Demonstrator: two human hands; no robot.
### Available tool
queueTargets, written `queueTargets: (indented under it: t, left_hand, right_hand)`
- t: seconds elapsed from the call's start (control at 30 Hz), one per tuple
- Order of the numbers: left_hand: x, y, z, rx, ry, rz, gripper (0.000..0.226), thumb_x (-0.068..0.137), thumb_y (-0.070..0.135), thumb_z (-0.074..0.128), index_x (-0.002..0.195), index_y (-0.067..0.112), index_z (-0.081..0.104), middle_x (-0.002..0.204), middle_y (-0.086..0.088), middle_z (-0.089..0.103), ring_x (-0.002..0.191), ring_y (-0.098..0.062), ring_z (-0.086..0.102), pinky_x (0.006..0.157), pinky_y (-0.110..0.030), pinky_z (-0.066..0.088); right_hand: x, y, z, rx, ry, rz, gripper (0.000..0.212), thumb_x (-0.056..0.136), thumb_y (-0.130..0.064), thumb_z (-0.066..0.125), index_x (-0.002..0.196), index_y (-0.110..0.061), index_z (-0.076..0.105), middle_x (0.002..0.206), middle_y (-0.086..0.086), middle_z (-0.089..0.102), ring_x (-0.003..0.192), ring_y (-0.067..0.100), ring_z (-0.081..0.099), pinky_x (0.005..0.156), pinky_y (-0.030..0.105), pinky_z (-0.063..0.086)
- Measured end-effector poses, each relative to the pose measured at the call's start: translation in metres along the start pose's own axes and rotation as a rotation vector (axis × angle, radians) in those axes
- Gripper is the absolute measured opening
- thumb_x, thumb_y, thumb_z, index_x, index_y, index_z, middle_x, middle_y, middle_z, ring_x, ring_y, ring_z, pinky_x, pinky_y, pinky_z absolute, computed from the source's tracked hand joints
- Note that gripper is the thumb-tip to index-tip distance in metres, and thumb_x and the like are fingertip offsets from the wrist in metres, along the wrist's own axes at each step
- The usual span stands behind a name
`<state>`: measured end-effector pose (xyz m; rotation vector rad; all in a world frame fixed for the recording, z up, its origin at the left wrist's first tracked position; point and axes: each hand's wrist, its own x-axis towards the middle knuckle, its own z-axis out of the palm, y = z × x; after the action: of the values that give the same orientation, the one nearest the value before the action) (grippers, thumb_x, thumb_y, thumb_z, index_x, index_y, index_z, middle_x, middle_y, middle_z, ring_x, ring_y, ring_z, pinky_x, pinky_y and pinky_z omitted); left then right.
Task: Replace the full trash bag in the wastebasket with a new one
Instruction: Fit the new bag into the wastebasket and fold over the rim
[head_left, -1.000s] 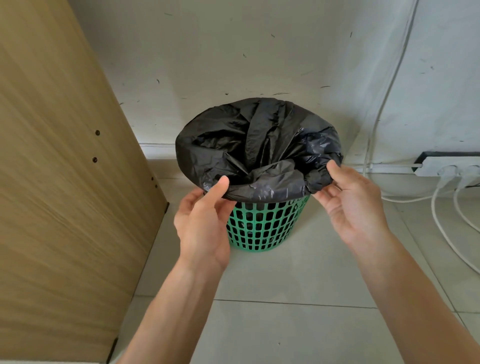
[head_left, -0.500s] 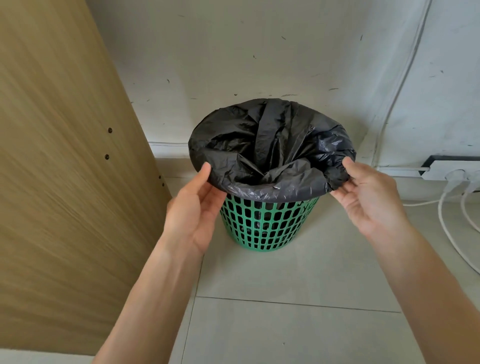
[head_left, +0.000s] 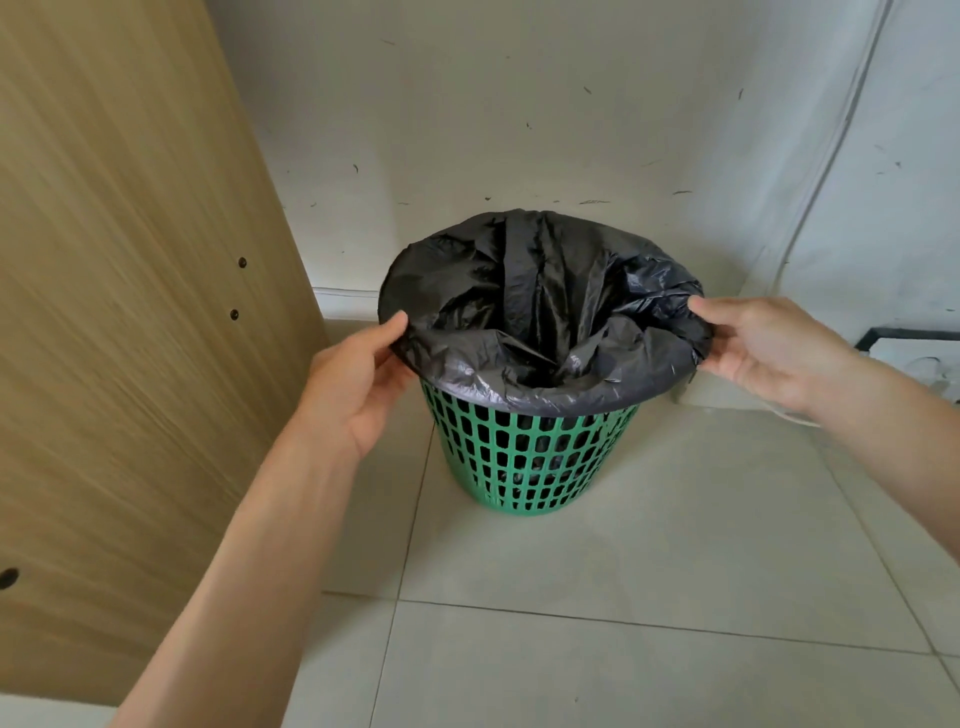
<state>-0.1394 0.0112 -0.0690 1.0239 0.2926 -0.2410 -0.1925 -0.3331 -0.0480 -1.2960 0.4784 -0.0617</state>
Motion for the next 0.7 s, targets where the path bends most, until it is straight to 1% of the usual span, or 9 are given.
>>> queueTargets:
  t: [0.1,0.17,0.3,0.43,0.5,0.53,0.6,0.63,0.7]
  left_hand:
    - [0.008,0.008,-0.008,-0.019,-0.024,-0.097,0.02,0.089,0.001,0.069,0.109,-0.001,0.069,0.093,-0.012,0.076,0.084,-0.021,0.073,0.073,-0.029,0.064]
    - [0.012,0.012,-0.013,-0.013,-0.034,-0.134,0.029,0.087,0.008,0.07,0.115,0.001,0.068,0.097,-0.011,0.073,0.088,-0.022,0.071,0.077,-0.031,0.064]
    - [0.029,0.029,-0.006,0.109,-0.035,-0.038,0.02,0.095,0.024,0.071,0.105,0.007,0.071,0.079,-0.004,0.079,0.07,-0.015,0.077,0.066,-0.029,0.063]
    - [0.054,0.047,0.002,0.312,-0.033,-0.03,0.01,0.095,0.004,0.061,0.087,0.007,0.064,0.083,-0.007,0.068,0.071,-0.017,0.067,0.057,-0.024,0.06]
    - [0.063,0.054,0.0,0.353,-0.084,-0.087,0.011,0.09,0.001,0.057,0.083,0.007,0.062,0.08,-0.008,0.064,0.064,-0.017,0.065,0.056,-0.025,0.06]
    - [0.065,0.055,-0.001,0.364,-0.109,-0.12,0.009,0.089,0.002,0.056,0.084,0.007,0.061,0.077,-0.008,0.064,0.059,-0.017,0.066,0.055,-0.025,0.06]
    - [0.07,0.056,-0.001,0.387,-0.115,-0.15,0.004,0.09,0.008,0.058,0.089,0.007,0.061,0.074,-0.007,0.063,0.058,-0.018,0.065,0.053,-0.025,0.058]
    - [0.073,0.056,0.001,0.418,-0.098,-0.132,0.006,0.092,0.012,0.06,0.091,0.007,0.063,0.077,-0.007,0.064,0.063,-0.018,0.064,0.055,-0.026,0.057]
    - [0.082,0.061,0.007,0.519,-0.069,-0.075,0.011,0.096,0.016,0.062,0.099,0.007,0.067,0.094,-0.009,0.066,0.079,-0.021,0.063,0.066,-0.031,0.057]
  right_hand:
    - [0.01,-0.012,0.001,-0.144,-0.04,0.028,0.012,0.102,-0.006,0.056,0.101,-0.003,0.068,0.08,0.004,0.081,0.068,0.013,0.077,0.057,0.026,0.062]
    - [0.015,-0.019,0.001,-0.231,-0.058,0.059,0.013,0.102,-0.007,0.056,0.106,-0.001,0.068,0.088,0.007,0.08,0.072,0.015,0.077,0.059,0.028,0.063]
    - [0.024,-0.036,0.004,-0.432,-0.081,0.104,0.016,0.103,-0.005,0.054,0.108,0.003,0.067,0.107,0.016,0.074,0.076,0.018,0.075,0.061,0.031,0.064]
    - [0.033,-0.053,0.006,-0.627,-0.102,0.129,0.025,0.104,-0.006,0.053,0.121,0.009,0.063,0.118,0.023,0.071,0.099,0.031,0.07,0.089,0.043,0.062]
    - [0.038,-0.056,0.006,-0.697,-0.096,0.119,0.028,0.104,-0.006,0.054,0.125,0.012,0.061,0.123,0.028,0.069,0.108,0.035,0.064,0.109,0.056,0.047]
    - [0.04,-0.056,0.005,-0.706,-0.09,0.11,0.029,0.104,-0.006,0.054,0.125,0.012,0.061,0.124,0.028,0.068,0.11,0.036,0.063,0.113,0.059,0.042]
    - [0.044,-0.051,0.0,-0.673,-0.081,0.089,0.026,0.103,-0.007,0.055,0.121,0.009,0.065,0.119,0.024,0.072,0.105,0.032,0.068,0.102,0.053,0.054]
    - [0.045,-0.048,-0.003,-0.638,-0.077,0.076,0.023,0.103,-0.007,0.055,0.117,0.007,0.067,0.113,0.021,0.075,0.097,0.028,0.072,0.088,0.043,0.061]
    - [0.049,-0.042,-0.009,-0.576,-0.082,0.06,0.019,0.102,-0.008,0.057,0.11,0.003,0.071,0.105,0.016,0.078,0.084,0.021,0.073,0.064,0.028,0.063]
